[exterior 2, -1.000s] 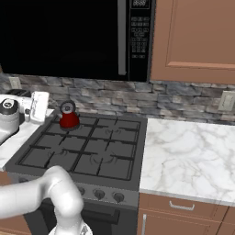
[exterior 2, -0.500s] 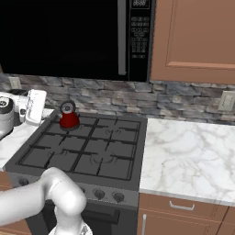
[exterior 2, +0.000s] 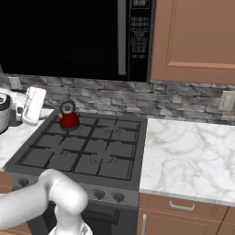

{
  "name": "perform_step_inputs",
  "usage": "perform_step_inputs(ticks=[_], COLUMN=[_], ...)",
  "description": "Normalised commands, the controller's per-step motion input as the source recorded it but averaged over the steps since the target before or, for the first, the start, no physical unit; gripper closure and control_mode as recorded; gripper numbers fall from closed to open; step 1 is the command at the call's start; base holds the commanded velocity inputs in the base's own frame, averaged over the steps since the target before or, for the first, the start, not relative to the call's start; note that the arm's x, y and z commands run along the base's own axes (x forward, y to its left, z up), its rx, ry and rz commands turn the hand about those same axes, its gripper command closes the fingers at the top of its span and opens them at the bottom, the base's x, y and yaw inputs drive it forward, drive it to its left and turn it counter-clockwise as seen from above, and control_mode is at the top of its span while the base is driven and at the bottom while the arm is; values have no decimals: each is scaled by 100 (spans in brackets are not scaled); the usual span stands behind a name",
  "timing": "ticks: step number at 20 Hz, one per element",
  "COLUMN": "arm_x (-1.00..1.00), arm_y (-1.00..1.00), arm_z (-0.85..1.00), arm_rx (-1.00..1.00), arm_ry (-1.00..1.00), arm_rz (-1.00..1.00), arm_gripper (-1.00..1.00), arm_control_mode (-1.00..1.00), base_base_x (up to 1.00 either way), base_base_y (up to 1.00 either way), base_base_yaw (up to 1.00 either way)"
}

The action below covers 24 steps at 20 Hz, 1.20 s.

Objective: Pick the kettle from the cabinet and place it on a stove burner. Then pick the pot from the counter and place it on another stove burner. Finally, turn both burners on.

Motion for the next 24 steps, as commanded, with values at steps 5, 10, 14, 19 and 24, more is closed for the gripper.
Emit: perform_step_inputs(ticks=[5,10,14,19,24], arm_x=[-40,-43,-45,-44,-42], arm_y=[-15,-16,-15,-14,-11], arm_z=[11,10,11,13,9], arm_rx=[8,8,8,9,8], arm_ry=[-2,-6,-9,-8,-7], arm_rz=[-1,-1,0,0,0], arm_gripper=[-100,-100,-100,-100,-100], arm_control_mode=[-100,-100,-100,-100,-100], base_base_x=[0,0,0,0,0], base_base_y=[0,0,0,0,0], base_base_yaw=[0,0,0,0,0])
